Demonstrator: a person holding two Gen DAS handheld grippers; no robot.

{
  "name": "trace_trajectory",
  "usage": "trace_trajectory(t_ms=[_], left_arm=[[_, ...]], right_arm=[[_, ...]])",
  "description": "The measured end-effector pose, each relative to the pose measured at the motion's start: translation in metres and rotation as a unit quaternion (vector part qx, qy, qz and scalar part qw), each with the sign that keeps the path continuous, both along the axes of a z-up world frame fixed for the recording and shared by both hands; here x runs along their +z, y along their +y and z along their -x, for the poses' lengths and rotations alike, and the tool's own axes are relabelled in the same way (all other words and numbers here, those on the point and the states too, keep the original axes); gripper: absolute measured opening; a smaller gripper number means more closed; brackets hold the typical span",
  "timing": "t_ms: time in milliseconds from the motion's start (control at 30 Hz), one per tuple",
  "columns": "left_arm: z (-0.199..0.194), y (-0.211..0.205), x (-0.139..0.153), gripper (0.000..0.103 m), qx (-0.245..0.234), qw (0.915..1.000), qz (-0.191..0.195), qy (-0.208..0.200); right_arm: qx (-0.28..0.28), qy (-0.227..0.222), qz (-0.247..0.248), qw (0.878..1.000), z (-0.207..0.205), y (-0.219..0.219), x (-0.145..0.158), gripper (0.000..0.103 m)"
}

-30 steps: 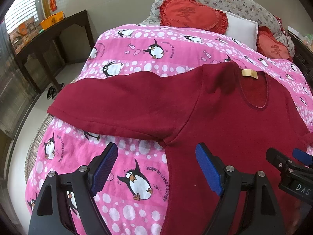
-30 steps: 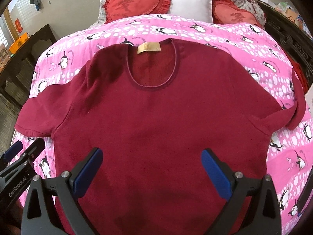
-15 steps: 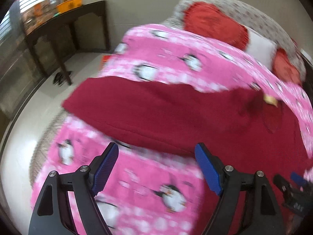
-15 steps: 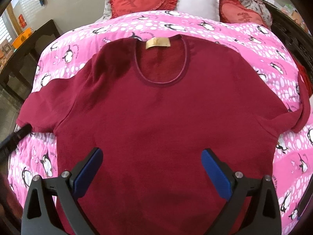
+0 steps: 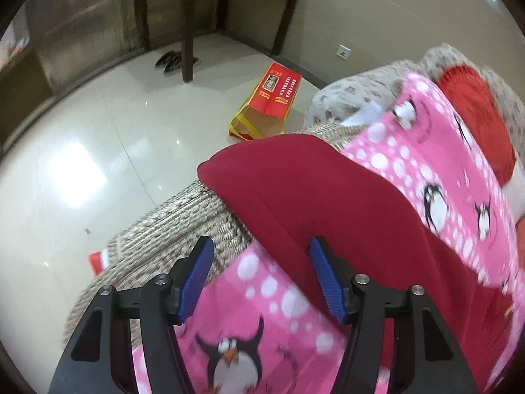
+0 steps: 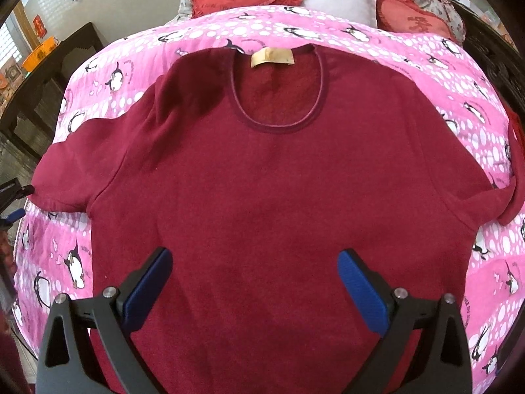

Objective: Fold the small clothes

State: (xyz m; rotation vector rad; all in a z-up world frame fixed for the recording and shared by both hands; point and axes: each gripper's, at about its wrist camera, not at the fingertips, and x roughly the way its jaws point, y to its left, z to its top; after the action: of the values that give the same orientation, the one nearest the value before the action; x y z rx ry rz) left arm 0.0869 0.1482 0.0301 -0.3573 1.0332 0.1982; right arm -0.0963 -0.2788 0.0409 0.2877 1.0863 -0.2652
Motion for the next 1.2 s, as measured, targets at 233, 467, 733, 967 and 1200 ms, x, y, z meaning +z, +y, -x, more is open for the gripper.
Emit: trace_trajectory(t_ms=[233, 467, 733, 967, 1200], left_arm=[[-0.013, -0.009, 0.006, 0.0, -0.021, 0.9991, -0.024, -0.029], [0.038, -0.075, 0.088, 0.0, -0.09, 0.9798, -0.076, -0.162], [0.1, -0.232, 0.108, 0.0, -0.291, 0.9372, -0.041, -0.188], [0.121, -0.309, 0.031, 0.0, -0.387, 0.9191, -0.013, -0.074], [0.148, -0.281, 0.028, 0.005, -0.413, 0.9094, -0.03, -0.044]], right_arm=[[-0.011, 0.001, -0.003, 1.0, 0.001, -0.007, -0.001, 0.102], [-0.018, -0.013, -0.003, 1.0, 0.01, -0.019, 0.008, 0.102], [-0.046, -0.022, -0.008, 0.999, 0.032, -0.044, 0.012, 0.102], [-0.072, -0.022, -0.012, 0.997, 0.055, -0.071, 0.014, 0.102], [-0.057, -0.04, -0.024, 0.997, 0.053, -0.077, 0.019, 0.102]])
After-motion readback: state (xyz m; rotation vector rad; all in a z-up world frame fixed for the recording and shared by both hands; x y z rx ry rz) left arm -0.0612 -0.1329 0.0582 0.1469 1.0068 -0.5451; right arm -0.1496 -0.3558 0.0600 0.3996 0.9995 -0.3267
